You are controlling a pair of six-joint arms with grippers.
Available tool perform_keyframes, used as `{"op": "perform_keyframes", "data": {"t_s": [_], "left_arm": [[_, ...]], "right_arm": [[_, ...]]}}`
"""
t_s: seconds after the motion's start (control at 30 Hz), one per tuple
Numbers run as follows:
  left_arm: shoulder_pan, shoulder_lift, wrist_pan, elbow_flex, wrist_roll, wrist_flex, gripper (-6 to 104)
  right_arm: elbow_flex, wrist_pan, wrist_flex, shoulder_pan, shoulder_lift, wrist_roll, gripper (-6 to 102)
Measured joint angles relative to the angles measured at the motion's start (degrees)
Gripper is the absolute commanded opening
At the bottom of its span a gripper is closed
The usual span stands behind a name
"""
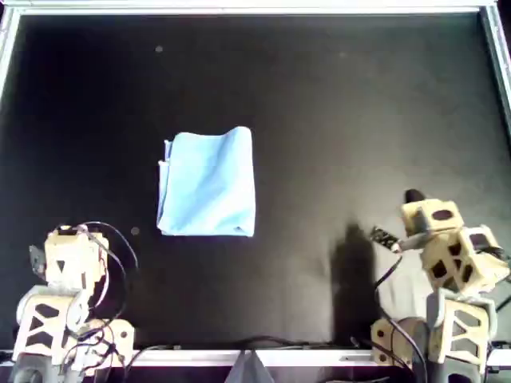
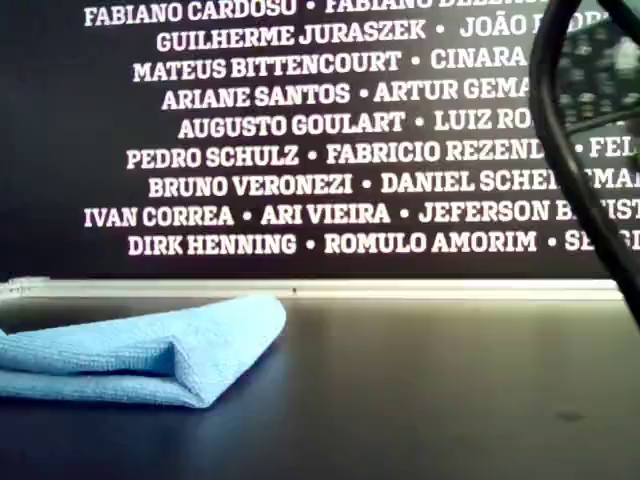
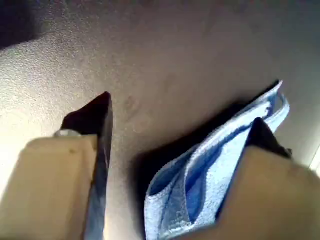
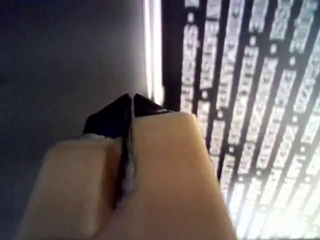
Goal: Fold a cloth
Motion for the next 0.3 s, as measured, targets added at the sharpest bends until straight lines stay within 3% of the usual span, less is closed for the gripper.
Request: {"op": "perform_keyframes", "data": {"t_s": [0.17,0.3], "left_arm": [[2.9,0.0,0.0,0.0,-0.18,0.0,94],[3.96,0.0,0.0,0.0,-0.18,0.0,94]], "right_arm": [[0.0,2.02,0.0,0.88,0.0,0.0,-1],[0.0,8.17,0.0,1.14,0.0,0.0,-1]]}}
